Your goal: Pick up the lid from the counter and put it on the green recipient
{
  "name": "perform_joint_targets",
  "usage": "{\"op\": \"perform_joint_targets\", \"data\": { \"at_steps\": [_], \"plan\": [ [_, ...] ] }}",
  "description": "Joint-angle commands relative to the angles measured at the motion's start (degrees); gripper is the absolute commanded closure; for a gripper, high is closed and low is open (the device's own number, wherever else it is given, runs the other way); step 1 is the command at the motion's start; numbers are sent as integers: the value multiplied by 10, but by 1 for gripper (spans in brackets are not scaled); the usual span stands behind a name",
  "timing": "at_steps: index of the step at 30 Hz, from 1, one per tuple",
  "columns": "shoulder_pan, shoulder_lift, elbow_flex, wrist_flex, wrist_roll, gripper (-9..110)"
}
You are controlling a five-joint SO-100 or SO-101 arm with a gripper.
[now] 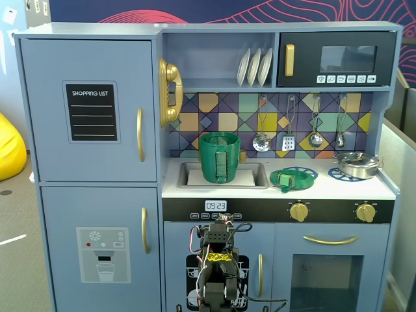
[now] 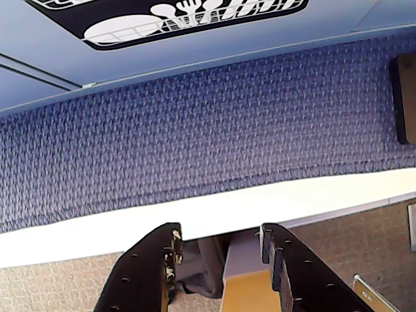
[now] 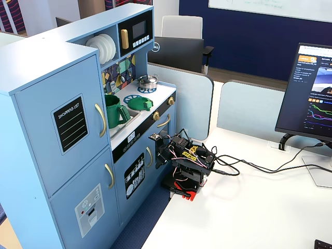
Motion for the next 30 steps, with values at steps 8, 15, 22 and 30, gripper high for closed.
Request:
{"op": "perform_joint_targets", "data": {
  "at_steps": [8, 15, 22, 30],
  "plan": [
    [36, -4, 4, 105, -9, 101],
    [51, -5, -11, 68, 40, 101],
    [147, -144, -202, -91, -45, 100],
    [289, -238, -283, -509, -87, 88]
  ]
}}
